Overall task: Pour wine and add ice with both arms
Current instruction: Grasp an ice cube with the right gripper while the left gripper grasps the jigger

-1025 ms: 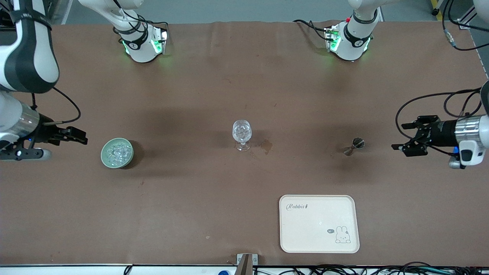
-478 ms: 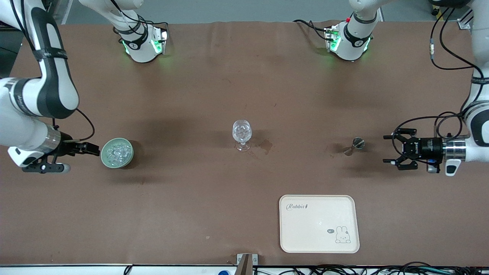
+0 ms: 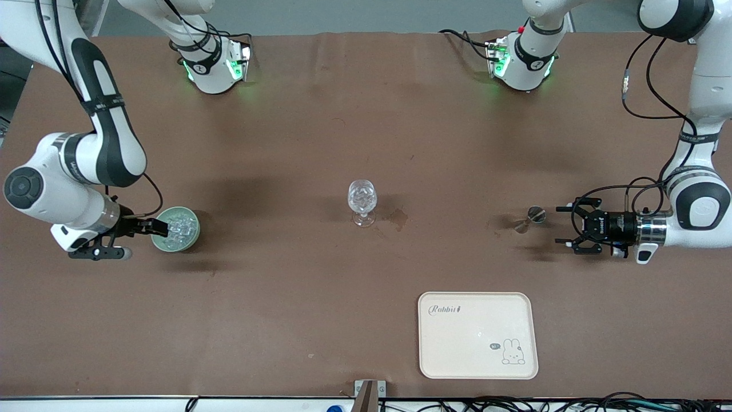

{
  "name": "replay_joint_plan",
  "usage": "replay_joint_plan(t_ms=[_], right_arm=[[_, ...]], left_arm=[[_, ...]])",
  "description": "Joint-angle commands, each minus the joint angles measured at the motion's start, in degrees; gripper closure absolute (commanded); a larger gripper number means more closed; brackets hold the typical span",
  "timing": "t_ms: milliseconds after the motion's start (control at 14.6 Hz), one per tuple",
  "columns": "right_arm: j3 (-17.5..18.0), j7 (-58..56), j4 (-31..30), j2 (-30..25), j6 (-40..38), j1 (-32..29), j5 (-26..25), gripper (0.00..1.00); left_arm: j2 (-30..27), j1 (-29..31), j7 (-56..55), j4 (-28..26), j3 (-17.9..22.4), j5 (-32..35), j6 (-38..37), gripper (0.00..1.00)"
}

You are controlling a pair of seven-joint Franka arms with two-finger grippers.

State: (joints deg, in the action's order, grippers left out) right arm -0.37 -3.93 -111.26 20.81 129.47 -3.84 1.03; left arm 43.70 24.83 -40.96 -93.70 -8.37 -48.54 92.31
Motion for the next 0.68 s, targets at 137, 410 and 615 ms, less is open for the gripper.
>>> replay_joint_plan(t_ms=[137,410,615], right_arm=[[0.5,0.3,-5.1,0.7,5.9,0.0,-0.7,0.03],[0.5,0.3,-8.4,0.7,10.1,0.1,-0.7,0.17],[0.5,0.3,-9.3,0.7,10.2,0.1,-0.7,0.24]], left_arm=[[2.1,0.8,5.4,-1.9,-0.5,-2.0,-0.9,0.12],[3.7,1.2,9.7,-2.7,-0.6,-2.5,-0.9,0.14],[5.6,1.2,12.4,-2.7,-0.6,-3.8,-0.9,0.18]])
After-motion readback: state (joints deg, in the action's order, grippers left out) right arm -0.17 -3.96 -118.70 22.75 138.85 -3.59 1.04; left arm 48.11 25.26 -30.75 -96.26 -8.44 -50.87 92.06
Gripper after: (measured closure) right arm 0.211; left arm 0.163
